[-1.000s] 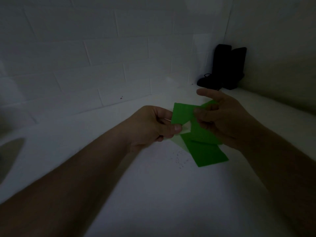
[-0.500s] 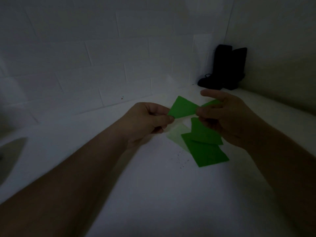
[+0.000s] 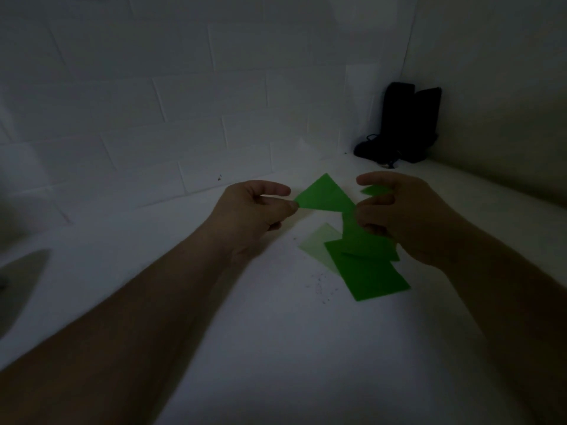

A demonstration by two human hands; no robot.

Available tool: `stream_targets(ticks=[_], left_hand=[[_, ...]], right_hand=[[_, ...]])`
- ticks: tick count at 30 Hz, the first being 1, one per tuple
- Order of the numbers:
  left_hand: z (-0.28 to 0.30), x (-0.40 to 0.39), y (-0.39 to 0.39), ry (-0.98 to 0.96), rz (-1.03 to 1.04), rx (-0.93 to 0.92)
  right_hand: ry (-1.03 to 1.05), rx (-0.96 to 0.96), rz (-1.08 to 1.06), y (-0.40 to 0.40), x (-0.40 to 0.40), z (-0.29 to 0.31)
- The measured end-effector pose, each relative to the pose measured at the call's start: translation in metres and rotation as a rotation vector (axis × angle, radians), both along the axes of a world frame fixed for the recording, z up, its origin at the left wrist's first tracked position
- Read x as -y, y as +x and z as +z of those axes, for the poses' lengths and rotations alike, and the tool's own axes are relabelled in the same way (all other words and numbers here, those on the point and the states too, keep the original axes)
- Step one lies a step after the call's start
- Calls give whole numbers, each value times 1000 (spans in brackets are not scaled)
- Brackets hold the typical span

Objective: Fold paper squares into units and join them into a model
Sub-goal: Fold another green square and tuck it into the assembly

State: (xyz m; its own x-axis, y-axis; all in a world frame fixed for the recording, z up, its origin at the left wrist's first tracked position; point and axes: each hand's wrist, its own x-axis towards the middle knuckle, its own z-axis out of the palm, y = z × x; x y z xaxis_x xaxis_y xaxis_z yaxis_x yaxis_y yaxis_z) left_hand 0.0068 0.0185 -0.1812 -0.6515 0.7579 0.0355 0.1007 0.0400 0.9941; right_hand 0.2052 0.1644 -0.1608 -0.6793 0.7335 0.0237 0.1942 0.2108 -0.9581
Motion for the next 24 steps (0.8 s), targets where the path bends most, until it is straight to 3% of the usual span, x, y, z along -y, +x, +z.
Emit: stream_targets(ticks=[11,24], left_hand=[[2,-2,2,19,-24,54],[3,-1,4,53,-12,138]], right_hand=[[-146,-68,-25,-3,-6,-2],[-147,-98,-63,-4,-11,-5]])
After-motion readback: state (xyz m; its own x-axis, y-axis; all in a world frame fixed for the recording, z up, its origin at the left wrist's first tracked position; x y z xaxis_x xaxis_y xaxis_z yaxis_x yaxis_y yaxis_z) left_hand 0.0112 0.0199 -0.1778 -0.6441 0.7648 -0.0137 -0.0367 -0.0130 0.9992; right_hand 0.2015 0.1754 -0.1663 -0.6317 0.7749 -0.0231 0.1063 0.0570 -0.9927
